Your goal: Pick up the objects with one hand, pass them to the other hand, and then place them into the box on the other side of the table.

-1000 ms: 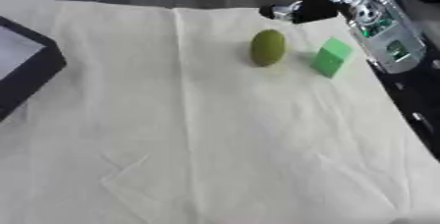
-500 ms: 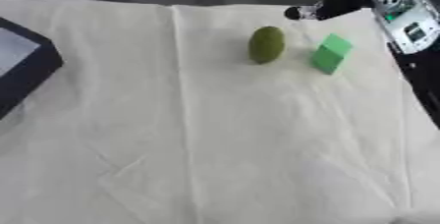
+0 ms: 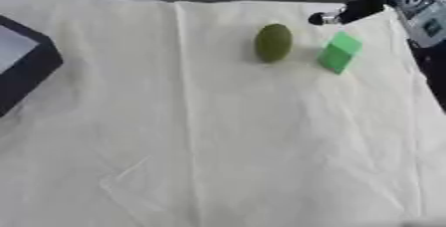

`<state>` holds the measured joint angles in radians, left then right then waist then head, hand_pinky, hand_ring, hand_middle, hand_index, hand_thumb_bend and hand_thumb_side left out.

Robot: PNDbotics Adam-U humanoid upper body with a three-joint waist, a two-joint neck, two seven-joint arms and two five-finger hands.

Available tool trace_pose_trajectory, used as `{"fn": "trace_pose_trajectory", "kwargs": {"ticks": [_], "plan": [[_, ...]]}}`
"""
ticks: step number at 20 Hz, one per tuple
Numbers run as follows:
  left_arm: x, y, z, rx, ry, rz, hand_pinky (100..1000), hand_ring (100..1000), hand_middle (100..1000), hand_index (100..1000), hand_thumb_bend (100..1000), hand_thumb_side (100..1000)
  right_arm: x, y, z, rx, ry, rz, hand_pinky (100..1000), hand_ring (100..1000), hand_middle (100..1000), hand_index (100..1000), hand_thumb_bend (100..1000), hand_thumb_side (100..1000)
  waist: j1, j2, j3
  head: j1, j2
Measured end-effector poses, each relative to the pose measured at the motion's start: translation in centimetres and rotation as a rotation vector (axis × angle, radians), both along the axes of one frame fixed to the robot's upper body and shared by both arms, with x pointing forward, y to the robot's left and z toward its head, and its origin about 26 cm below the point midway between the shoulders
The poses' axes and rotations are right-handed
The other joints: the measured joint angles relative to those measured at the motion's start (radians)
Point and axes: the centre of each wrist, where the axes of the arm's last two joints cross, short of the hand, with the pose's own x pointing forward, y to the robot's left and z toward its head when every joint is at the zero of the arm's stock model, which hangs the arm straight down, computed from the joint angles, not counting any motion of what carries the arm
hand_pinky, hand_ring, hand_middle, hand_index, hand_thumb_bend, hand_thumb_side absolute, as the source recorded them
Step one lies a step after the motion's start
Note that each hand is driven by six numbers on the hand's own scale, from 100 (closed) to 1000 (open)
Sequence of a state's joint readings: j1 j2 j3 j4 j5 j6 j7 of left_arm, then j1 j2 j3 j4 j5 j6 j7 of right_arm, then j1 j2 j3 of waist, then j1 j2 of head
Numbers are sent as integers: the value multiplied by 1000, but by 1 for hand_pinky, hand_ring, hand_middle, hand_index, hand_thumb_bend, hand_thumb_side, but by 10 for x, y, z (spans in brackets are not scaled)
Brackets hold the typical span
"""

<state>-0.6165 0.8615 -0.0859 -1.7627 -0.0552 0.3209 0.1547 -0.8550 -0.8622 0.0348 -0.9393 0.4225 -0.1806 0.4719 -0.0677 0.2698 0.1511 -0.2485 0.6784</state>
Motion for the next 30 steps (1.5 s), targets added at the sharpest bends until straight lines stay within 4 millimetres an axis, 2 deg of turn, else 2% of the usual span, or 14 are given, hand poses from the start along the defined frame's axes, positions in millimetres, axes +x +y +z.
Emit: {"fn": "trace_pose_trajectory", "kwargs": {"ticks": [15, 30], "plan": [[-2, -1, 1, -1, -11, 4, 742, 613, 572, 731, 536, 300, -11, -40, -15, -134, 58, -164, 887, 931, 870, 909, 595, 515, 0, 18, 14, -20, -17], [-4, 0, 2, 0, -16, 13, 742, 613, 567, 725, 517, 301, -20, -58, -24, -160, 109, -211, 894, 937, 883, 917, 608, 534, 2, 37, 25, -21, -30]]}}
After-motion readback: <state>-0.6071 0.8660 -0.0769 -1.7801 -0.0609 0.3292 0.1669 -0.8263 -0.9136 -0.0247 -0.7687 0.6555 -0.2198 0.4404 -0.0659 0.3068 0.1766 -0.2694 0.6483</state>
